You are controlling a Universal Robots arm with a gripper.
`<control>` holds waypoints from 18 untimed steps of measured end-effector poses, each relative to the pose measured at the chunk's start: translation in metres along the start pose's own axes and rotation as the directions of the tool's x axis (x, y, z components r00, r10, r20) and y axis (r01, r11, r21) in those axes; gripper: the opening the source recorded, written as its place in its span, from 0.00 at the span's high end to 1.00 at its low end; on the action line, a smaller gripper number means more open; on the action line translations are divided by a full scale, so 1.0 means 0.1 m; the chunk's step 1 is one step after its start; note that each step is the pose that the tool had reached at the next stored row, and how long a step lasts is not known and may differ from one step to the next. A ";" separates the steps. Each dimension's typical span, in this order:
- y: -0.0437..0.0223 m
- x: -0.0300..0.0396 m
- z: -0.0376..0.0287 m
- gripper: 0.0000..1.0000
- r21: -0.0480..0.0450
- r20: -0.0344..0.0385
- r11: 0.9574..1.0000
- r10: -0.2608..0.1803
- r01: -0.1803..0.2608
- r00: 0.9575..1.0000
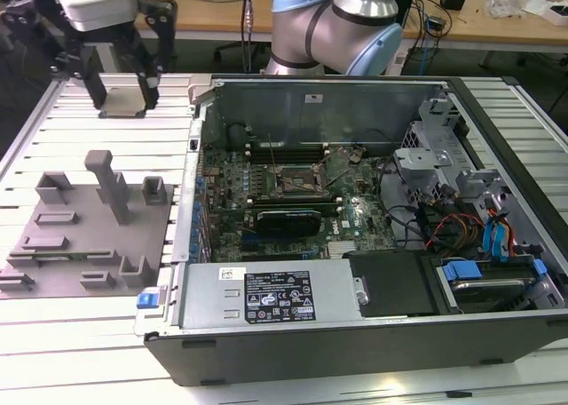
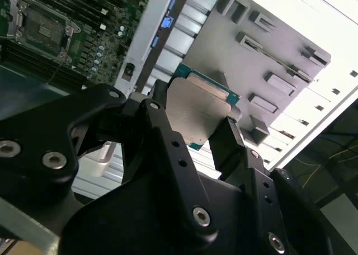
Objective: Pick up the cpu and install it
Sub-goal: 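Pick up the cpu and move it towards the insertion slot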
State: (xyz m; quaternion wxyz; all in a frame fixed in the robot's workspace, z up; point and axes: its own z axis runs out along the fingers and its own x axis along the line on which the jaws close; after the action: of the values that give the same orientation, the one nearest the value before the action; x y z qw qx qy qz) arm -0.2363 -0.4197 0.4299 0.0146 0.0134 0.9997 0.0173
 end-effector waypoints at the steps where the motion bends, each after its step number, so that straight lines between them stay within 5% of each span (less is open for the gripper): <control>1: -0.001 -0.034 0.001 0.45 0.000 0.000 1.000 0.000 0.000 1.000; 18: 0.007 -0.616 0.018 0.45 0.000 -0.001 1.000 0.000 0.000 1.000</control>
State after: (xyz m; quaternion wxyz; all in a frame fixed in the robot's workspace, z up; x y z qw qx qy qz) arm -0.1747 -0.4206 0.4299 0.0139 0.0134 0.9997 0.0173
